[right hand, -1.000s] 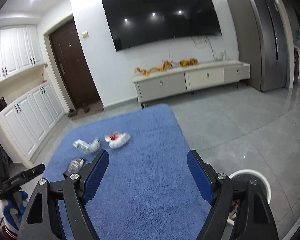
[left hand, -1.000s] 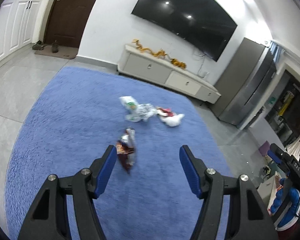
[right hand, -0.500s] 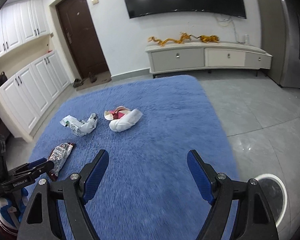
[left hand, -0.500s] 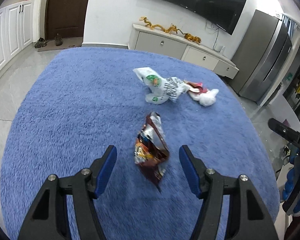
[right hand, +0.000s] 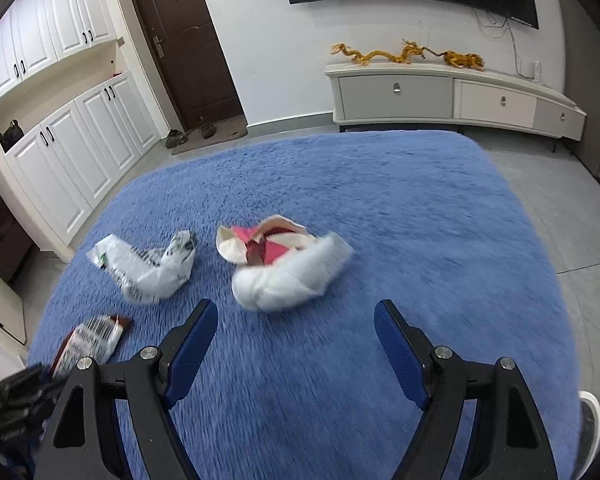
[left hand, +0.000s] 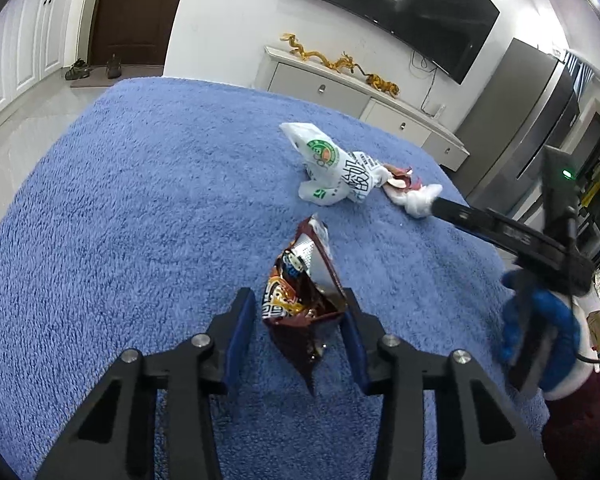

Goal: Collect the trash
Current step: 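Grasp the brown chip bag with the left tool while the right tool grasps the white tissue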

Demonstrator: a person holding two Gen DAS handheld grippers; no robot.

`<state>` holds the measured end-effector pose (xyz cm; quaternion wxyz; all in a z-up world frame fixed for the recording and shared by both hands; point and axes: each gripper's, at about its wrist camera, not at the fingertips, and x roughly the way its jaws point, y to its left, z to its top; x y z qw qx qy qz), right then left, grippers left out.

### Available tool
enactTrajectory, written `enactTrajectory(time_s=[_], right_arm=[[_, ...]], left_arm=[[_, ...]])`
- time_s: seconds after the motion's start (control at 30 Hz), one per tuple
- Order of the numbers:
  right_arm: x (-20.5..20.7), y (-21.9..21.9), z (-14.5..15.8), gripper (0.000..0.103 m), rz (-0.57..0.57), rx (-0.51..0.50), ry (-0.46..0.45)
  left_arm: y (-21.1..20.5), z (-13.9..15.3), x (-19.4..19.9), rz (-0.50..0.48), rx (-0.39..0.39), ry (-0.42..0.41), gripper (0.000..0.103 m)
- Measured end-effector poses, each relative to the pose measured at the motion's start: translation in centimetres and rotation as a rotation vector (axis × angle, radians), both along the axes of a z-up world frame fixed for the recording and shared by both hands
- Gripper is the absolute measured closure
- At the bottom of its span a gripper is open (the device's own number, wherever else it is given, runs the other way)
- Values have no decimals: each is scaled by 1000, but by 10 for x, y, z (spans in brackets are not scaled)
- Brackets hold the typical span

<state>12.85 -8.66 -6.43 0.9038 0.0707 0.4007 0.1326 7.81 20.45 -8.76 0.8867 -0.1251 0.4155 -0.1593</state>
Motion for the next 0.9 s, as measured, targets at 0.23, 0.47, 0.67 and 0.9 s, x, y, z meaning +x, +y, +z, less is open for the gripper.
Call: enactTrajectory(time_s=[0.23,0.47,0.67,0.9], right_arm=[[22,10,-6,25,-12,7,17],[18,1,-9,65,1,27,31],[-12,-11,-6,70,29,45,25],[-62,-36,6,71,13,75,13]], left_arm=[[2,4,-5,-7,-5,2,63],[4,5,-7,-6,-3,2,63],[3,6,-7,-15,-4,3,71],[-1,14,-21,-14,-8,-17,75]])
